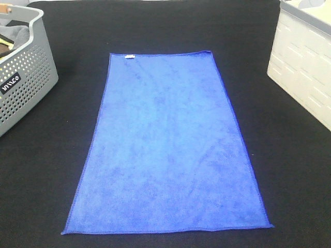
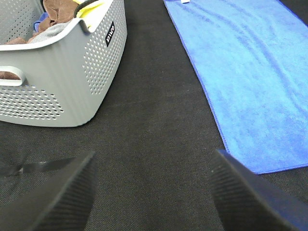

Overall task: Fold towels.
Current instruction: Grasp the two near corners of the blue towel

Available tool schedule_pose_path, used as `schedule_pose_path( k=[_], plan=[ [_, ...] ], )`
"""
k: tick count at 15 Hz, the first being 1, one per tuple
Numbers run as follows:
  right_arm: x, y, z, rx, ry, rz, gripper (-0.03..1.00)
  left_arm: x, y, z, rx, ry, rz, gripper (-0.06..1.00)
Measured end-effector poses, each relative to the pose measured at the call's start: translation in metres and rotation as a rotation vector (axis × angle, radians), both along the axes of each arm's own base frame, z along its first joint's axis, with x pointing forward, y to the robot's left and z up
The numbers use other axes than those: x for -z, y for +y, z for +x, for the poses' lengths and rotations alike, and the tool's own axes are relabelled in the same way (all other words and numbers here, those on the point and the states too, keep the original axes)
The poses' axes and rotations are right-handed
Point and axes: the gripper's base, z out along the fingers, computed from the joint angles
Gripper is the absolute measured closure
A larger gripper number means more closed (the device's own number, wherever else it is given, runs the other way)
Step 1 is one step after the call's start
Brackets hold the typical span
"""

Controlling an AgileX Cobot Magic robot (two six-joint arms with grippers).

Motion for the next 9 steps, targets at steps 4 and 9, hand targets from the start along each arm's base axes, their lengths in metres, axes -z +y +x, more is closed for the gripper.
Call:
schedule_pose_path(
  k=[4,9],
  plan=[
    [0.0000,0.0000,0.0000,0.000,0.000,0.000,0.21,0.0000,0.0000,0.0000,0.000,0.000,0.000,0.30],
    [0.0000,0.0000,0.0000,0.000,0.000,0.000,0.21,0.0000,0.0000,0.0000,0.000,0.000,0.000,0.30]
  ],
)
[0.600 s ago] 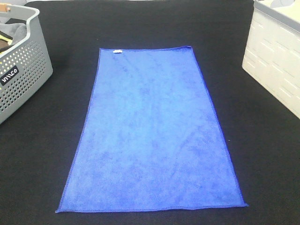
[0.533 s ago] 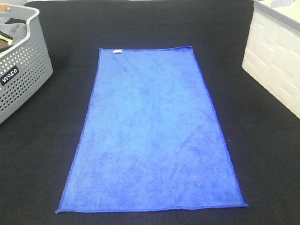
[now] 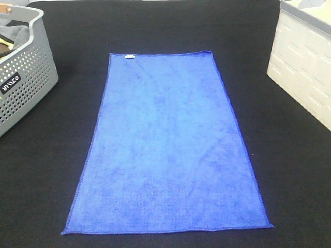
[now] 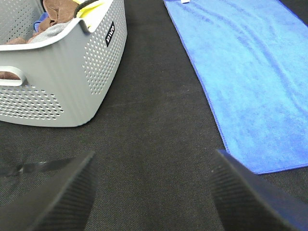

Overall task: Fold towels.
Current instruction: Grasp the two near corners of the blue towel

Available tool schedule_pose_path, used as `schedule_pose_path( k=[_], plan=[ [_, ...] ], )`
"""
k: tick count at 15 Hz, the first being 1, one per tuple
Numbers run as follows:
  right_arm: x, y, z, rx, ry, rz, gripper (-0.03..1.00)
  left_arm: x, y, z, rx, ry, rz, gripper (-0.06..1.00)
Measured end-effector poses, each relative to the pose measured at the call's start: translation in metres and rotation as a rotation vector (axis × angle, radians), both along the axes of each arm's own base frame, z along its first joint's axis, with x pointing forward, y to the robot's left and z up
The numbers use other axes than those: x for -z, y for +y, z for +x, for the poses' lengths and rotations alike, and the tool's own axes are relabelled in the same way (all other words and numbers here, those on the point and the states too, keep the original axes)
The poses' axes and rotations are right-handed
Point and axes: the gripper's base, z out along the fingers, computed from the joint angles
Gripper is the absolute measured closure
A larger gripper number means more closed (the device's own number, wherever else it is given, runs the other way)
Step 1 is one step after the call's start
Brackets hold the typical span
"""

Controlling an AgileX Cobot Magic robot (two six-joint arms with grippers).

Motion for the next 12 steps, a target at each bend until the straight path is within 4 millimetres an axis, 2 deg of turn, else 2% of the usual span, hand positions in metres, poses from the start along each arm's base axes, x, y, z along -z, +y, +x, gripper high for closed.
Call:
schedule_pose_path(
  k=[12],
  plan=[
    [0.0000,0.0000,0.0000,0.000,0.000,0.000,0.21,0.0000,0.0000,0.0000,0.000,0.000,0.000,0.30]
  ],
)
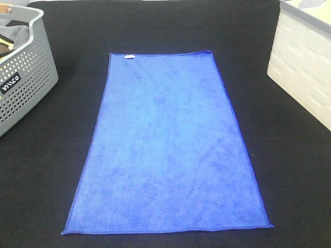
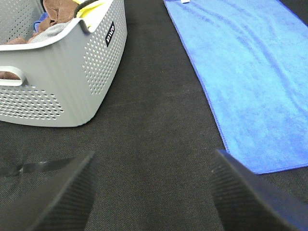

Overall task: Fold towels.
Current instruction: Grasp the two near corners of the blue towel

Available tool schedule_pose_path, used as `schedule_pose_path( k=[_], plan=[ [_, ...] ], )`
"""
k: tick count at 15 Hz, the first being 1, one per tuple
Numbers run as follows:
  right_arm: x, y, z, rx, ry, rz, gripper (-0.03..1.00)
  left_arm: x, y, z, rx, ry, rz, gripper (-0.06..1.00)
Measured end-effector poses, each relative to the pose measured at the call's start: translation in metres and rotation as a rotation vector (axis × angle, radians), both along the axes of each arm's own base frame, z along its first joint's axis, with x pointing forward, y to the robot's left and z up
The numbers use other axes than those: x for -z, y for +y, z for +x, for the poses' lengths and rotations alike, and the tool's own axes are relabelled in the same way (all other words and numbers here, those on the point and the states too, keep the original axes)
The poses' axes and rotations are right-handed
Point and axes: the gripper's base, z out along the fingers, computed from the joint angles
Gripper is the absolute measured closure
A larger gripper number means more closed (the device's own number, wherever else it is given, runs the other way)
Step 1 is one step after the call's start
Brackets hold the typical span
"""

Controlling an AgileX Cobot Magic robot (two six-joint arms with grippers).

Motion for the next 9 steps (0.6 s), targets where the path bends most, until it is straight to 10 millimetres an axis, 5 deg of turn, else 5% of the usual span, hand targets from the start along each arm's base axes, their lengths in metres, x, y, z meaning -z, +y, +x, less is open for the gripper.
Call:
schedule_pose_path(
  k=[9],
  plan=[
    [0.0000,0.0000,0.0000,0.000,0.000,0.000,0.21,0.0000,0.0000,0.0000,0.000,0.000,0.000,0.30]
  ],
)
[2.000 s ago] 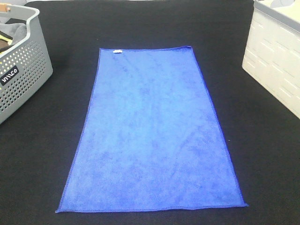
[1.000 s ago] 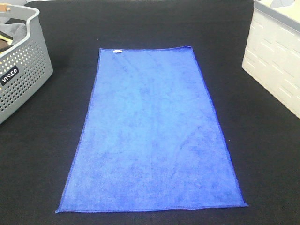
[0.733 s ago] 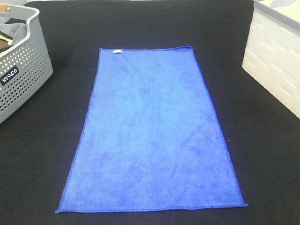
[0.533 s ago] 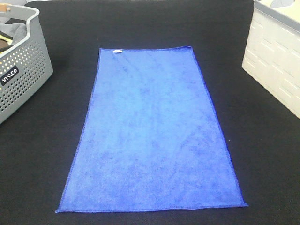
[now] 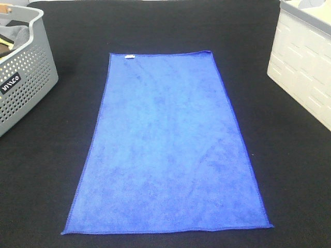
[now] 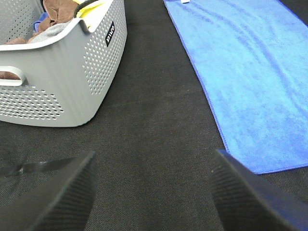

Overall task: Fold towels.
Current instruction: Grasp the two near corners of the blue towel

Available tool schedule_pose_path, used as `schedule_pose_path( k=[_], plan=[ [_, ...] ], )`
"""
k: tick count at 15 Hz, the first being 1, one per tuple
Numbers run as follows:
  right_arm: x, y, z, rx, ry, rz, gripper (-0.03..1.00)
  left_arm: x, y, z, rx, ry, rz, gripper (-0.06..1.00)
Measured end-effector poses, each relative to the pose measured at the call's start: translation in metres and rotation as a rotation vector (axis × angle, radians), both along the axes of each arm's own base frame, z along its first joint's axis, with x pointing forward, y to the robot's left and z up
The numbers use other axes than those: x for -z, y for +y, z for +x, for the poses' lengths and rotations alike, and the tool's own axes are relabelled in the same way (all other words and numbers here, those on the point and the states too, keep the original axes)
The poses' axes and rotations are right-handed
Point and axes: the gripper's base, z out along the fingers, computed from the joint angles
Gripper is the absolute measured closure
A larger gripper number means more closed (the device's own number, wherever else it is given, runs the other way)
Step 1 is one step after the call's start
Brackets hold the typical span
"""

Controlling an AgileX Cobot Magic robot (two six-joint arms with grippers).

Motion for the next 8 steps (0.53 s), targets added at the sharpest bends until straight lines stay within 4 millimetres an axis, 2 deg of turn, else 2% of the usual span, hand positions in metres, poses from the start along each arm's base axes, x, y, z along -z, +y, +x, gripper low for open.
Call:
schedule_pose_path(
  k=[8],
  plan=[
    [0.0000,0.0000,0.0000,0.000,0.000,0.000,0.21,0.0000,0.0000,0.0000,0.000,0.000,0.000,0.30]
  ],
)
